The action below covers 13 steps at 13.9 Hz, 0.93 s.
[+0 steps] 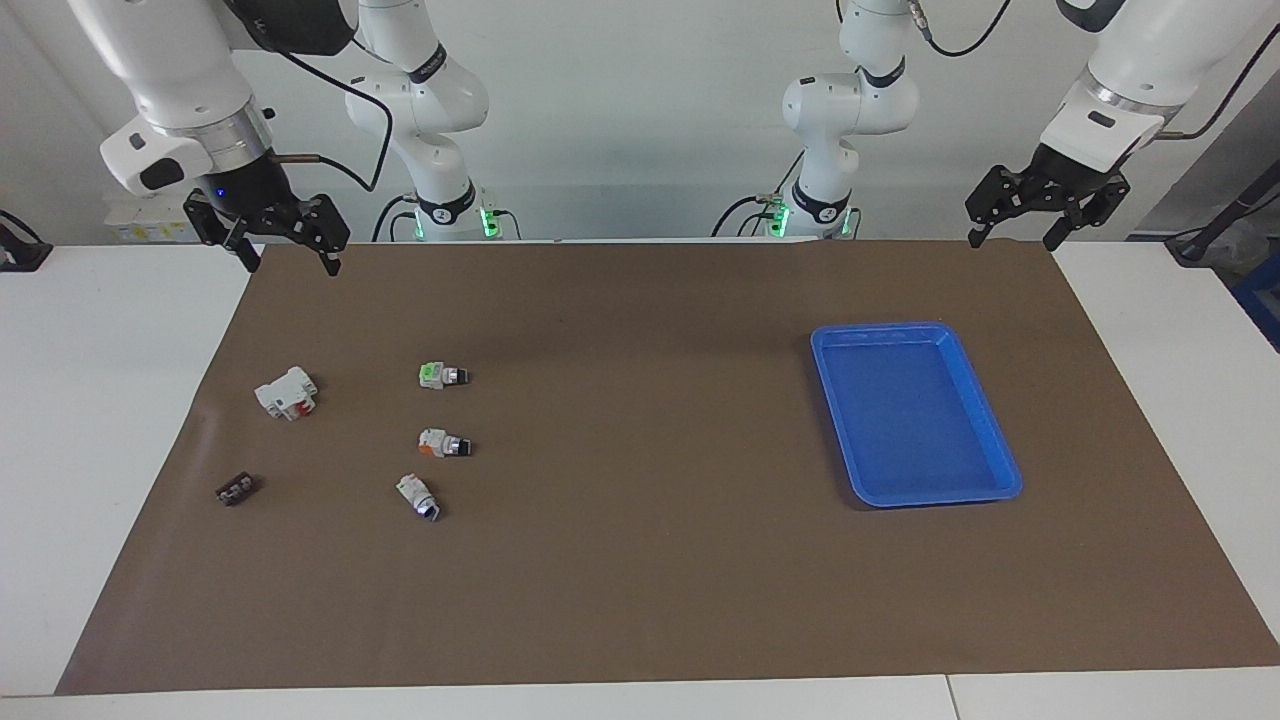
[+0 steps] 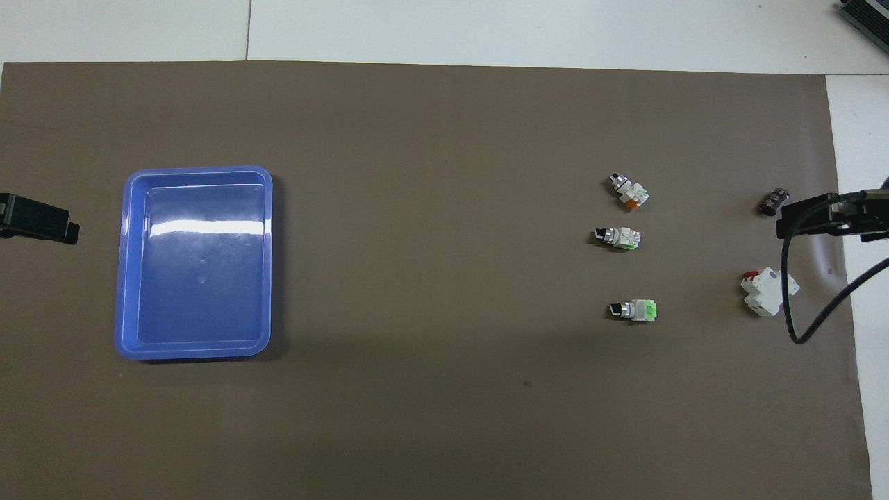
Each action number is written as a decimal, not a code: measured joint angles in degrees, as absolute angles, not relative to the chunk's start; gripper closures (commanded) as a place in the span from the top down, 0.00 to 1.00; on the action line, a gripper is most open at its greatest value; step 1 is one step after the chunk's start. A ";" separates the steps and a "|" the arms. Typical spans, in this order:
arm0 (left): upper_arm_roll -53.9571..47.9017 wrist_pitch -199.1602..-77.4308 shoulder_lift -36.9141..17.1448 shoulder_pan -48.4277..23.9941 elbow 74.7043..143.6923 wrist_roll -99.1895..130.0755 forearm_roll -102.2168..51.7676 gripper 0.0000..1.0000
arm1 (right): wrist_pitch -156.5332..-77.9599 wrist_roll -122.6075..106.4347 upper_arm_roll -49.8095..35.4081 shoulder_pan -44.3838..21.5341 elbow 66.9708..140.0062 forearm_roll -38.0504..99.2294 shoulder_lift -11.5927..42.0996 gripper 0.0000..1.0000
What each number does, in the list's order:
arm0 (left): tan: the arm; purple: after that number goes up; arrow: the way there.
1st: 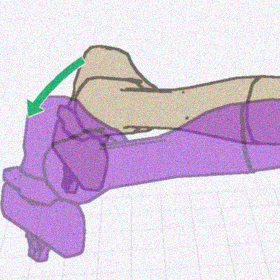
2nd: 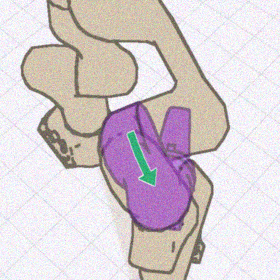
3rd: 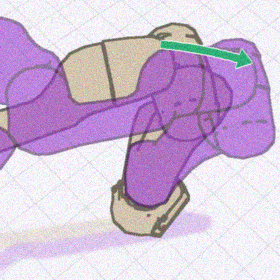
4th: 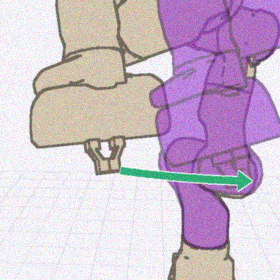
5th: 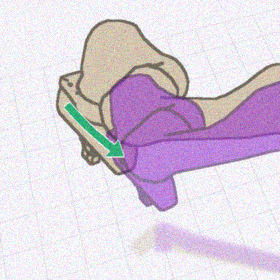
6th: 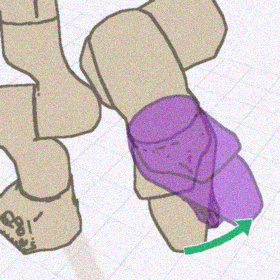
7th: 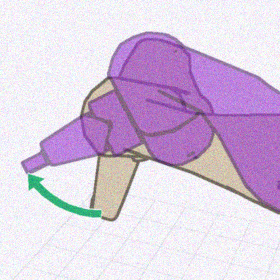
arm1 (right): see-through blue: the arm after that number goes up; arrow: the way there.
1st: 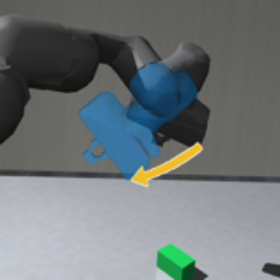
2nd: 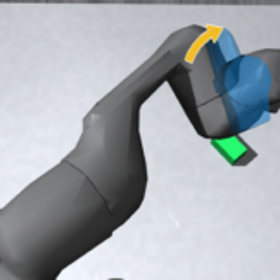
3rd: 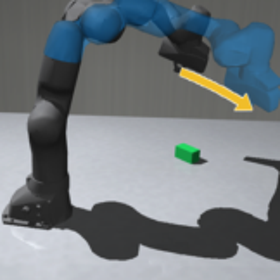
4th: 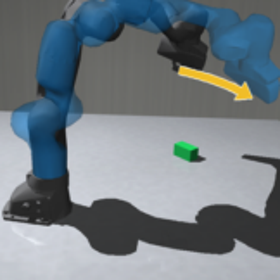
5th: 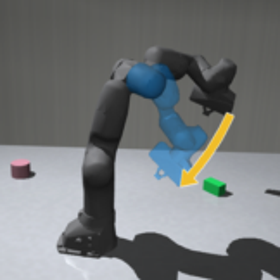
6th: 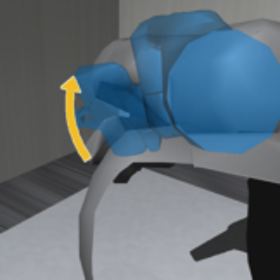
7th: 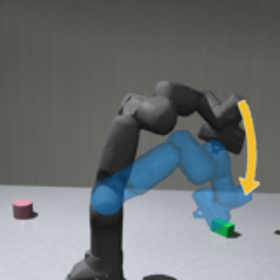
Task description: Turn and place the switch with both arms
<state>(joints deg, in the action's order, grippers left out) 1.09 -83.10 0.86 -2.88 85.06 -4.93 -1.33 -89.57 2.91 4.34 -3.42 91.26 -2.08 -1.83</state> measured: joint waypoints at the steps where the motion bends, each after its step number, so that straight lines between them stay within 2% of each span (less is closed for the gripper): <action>1: 0.69 -83.09 0.86 -2.61 85.07 -4.92 -1.33 1.00 | -89.57 2.91 4.34 -3.42 91.27 -2.08 -1.83 1.00; 13: 0.79 -82.45 1.56 -1.89 86.63 -4.88 -1.30 1.00 | -89.57 2.91 4.32 -3.43 91.42 -1.95 -1.85 1.00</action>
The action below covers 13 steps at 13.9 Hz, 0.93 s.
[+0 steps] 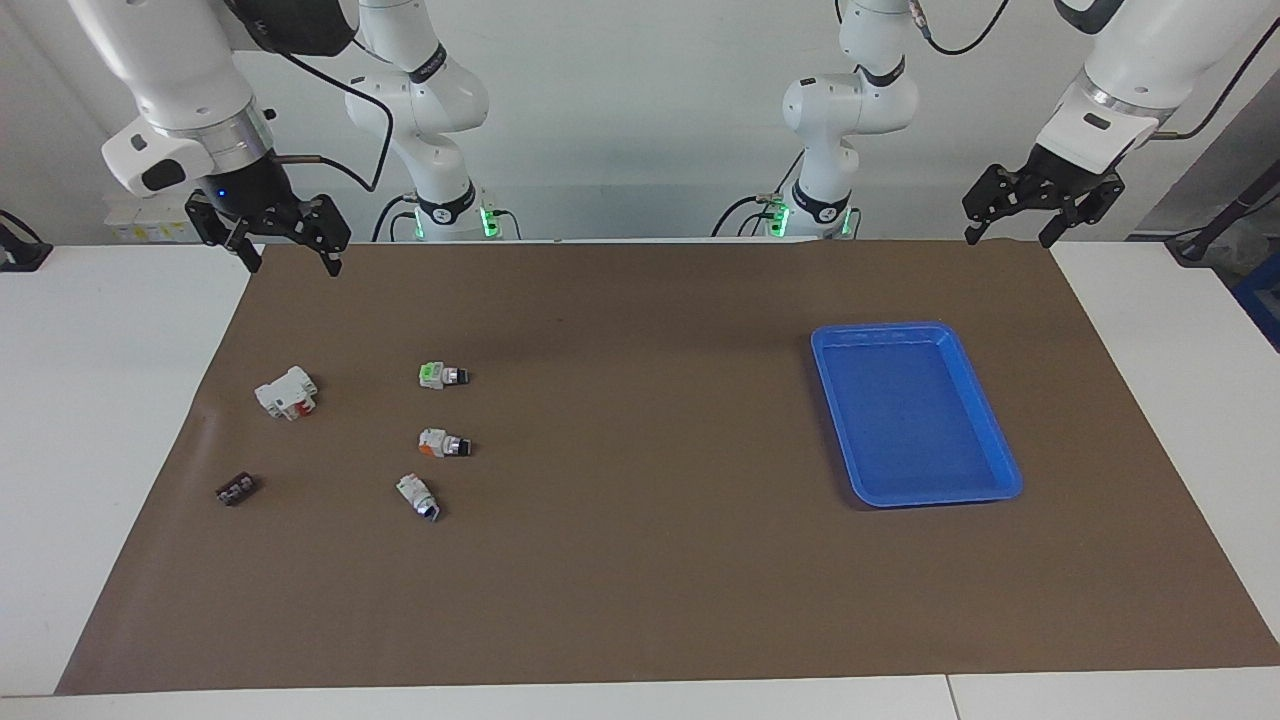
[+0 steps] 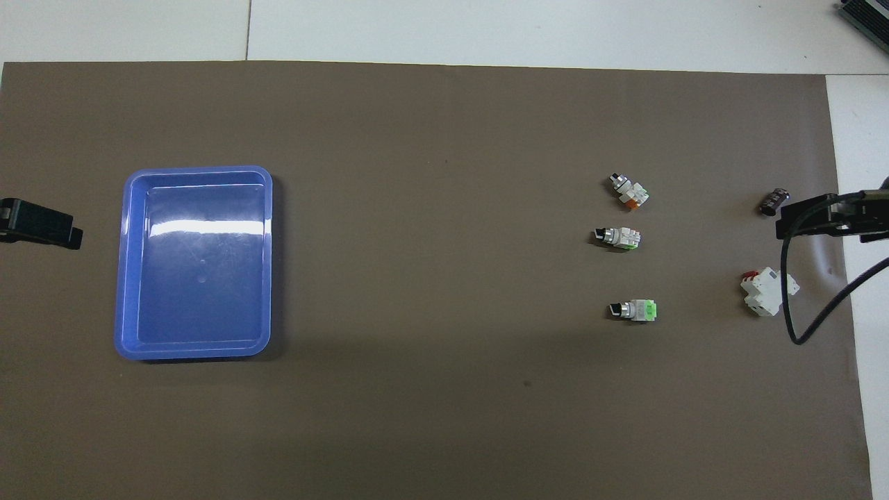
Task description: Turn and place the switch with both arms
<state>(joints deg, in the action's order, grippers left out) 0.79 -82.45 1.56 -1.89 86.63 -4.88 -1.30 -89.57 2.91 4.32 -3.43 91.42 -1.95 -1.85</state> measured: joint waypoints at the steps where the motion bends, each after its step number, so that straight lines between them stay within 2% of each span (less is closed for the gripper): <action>1: 0.86 -82.45 1.60 -1.88 86.65 -4.83 -1.29 1.00 | -89.57 2.91 4.32 -3.43 91.42 -1.92 -1.85 1.00; 13: 0.79 -82.29 1.77 -1.88 86.76 -2.25 -1.21 1.00 | -89.57 2.91 4.31 -3.44 91.52 -1.84 -1.86 1.00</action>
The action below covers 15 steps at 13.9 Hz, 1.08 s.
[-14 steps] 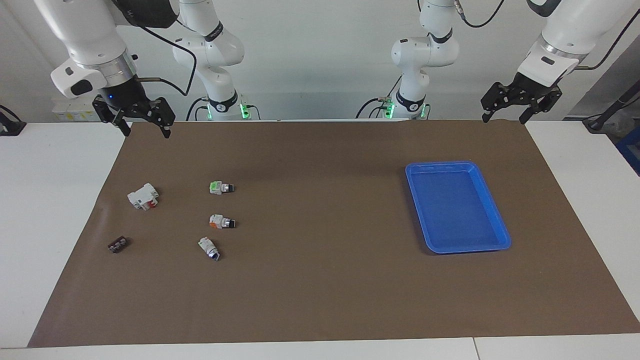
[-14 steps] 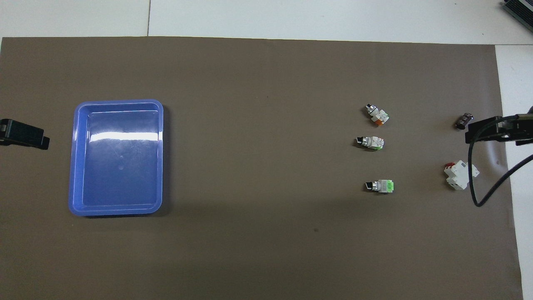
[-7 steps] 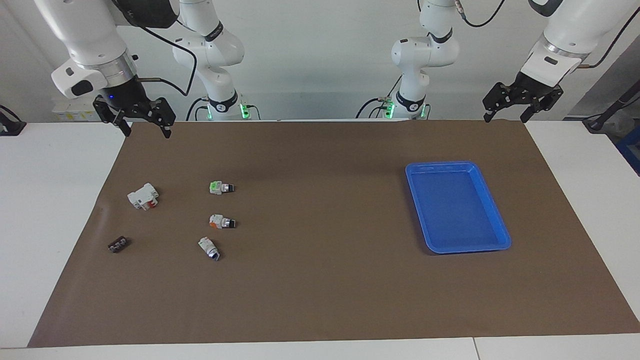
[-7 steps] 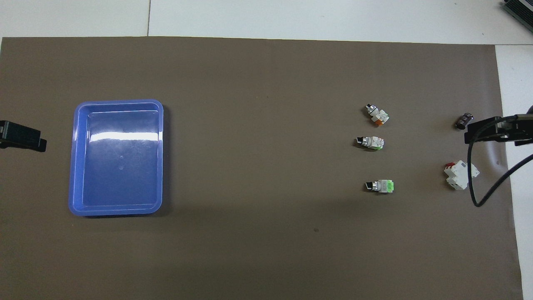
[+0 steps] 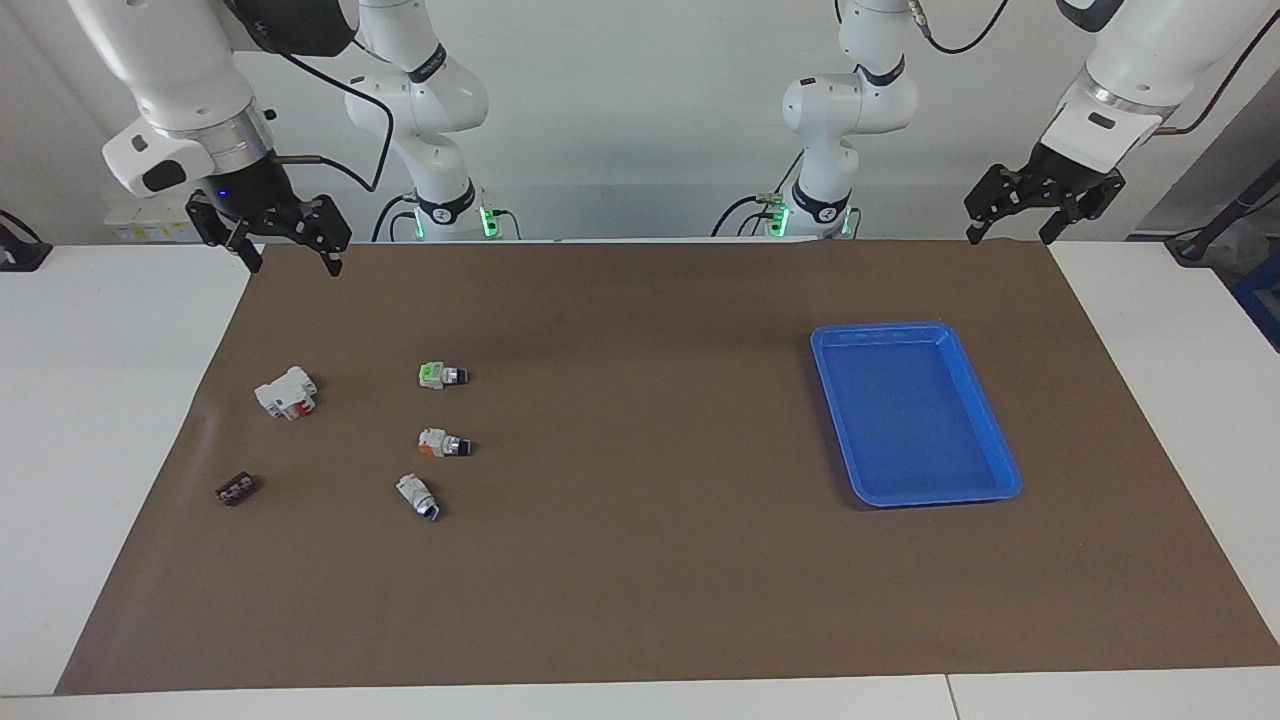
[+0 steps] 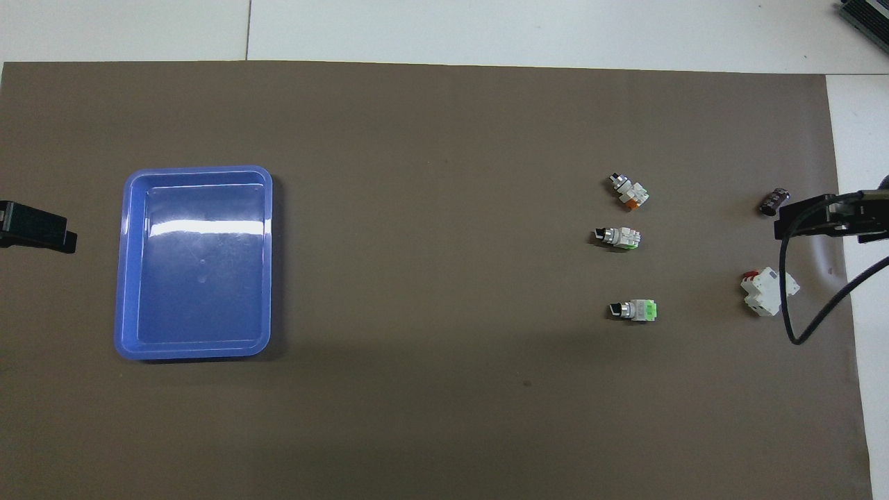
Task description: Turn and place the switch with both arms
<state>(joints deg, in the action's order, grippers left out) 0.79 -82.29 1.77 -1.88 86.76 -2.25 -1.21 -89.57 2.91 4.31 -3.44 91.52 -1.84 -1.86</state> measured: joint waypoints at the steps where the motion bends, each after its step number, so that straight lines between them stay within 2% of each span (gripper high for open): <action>1: 0.79 -82.29 1.78 -1.88 86.76 -2.25 -1.21 1.00 | -89.57 2.91 4.31 -3.44 91.52 -1.84 -1.86 1.00; 10: 0.79 -82.27 1.82 -1.88 86.78 -2.20 -1.20 1.00 | -89.57 2.91 4.29 -3.64 91.73 -1.79 -1.88 1.00; 15: 0.79 -82.27 1.82 -1.88 86.78 -2.20 -1.20 1.00 | -90.54 2.91 4.19 -5.71 94.34 -1.64 -2.35 1.00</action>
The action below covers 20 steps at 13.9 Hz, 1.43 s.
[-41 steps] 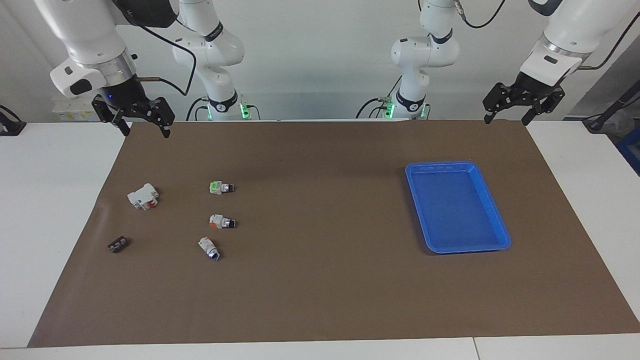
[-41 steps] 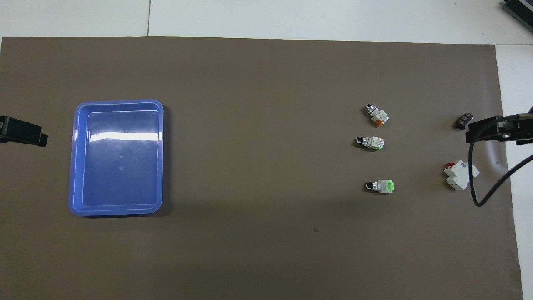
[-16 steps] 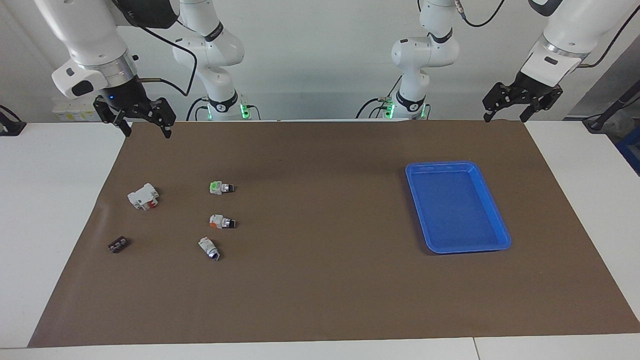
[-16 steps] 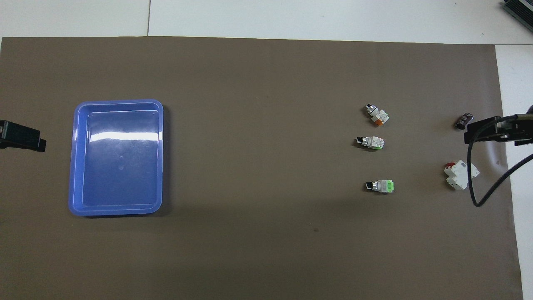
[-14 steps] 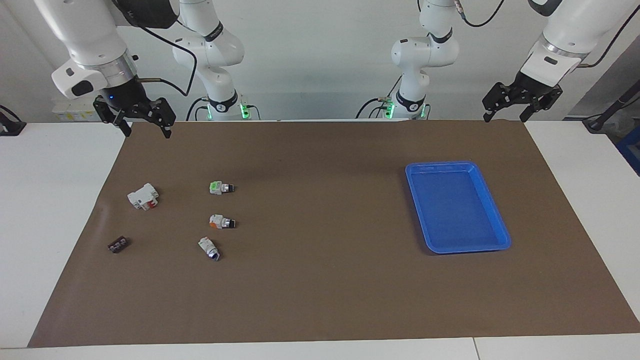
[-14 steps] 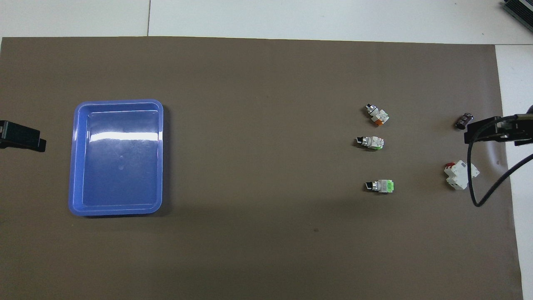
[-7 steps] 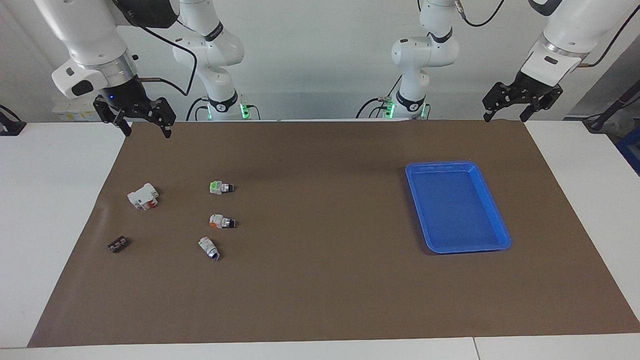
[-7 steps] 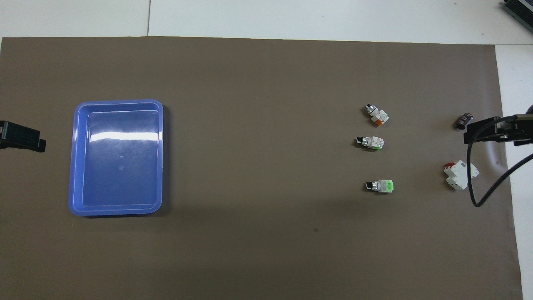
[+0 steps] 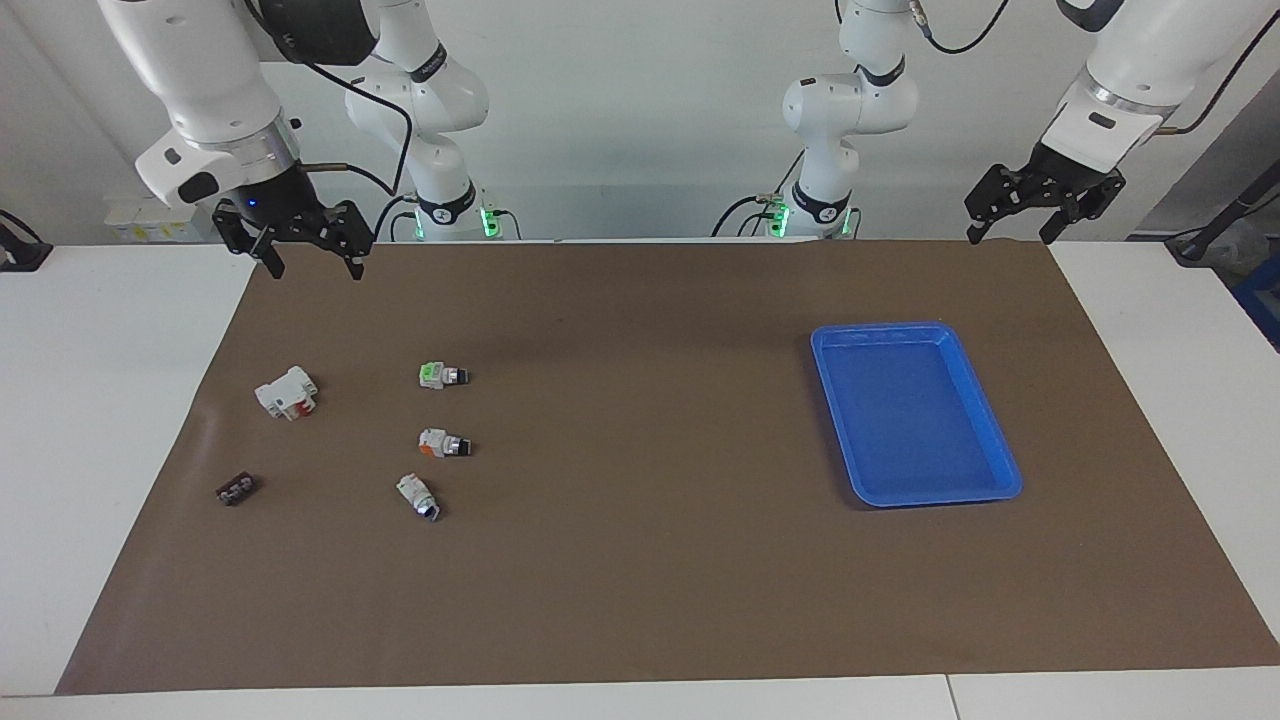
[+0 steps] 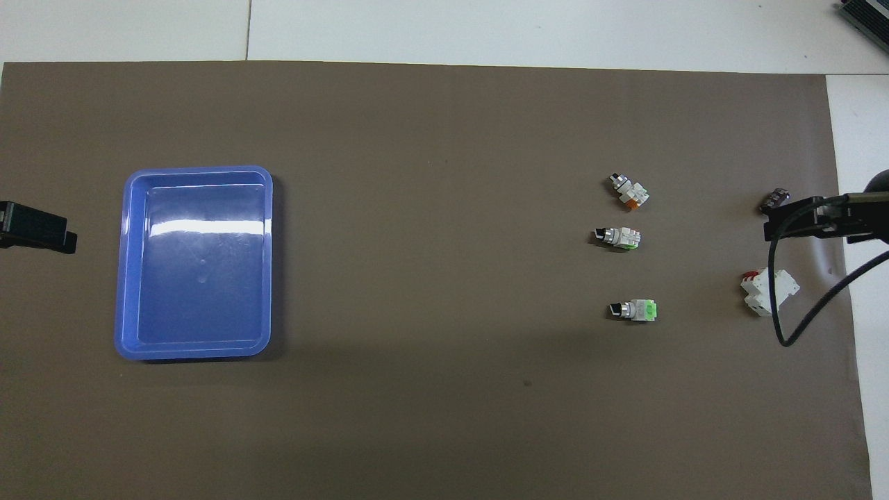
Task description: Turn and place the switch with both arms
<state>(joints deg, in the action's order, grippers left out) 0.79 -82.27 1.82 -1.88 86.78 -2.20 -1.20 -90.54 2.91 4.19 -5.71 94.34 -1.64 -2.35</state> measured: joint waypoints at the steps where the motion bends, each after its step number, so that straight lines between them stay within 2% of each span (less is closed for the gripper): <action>1: 0.79 -82.27 1.82 -1.88 86.78 -2.19 -1.20 1.00 | -90.76 2.91 4.19 -5.77 94.83 -1.64 -2.49 1.00; 3: 0.79 -82.27 1.82 -1.88 86.78 -2.19 -1.20 1.00 | -92.20 2.91 4.20 -5.75 95.95 -1.64 -2.60 1.00; 9: 0.79 -82.27 1.82 -1.88 86.79 -2.19 -1.20 1.00 | -104.14 -1.41 3.85 -8.47 105.94 0.09 -2.57 1.00; 12: 0.79 -82.27 1.83 -1.88 86.79 -2.18 -1.20 1.00 | -111.58 -11.49 3.68 -9.90 113.33 0.70 -2.21 1.00; 20: 0.79 -82.27 1.83 -1.88 86.79 -2.18 -1.20 1.00 | -118.67 -50.21 3.99 -9.23 125.91 0.85 -1.54 1.00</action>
<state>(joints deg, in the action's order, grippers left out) 0.79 -82.27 1.83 -1.88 86.79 -2.18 -1.20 -118.67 -50.21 3.99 -9.23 125.91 0.85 -1.54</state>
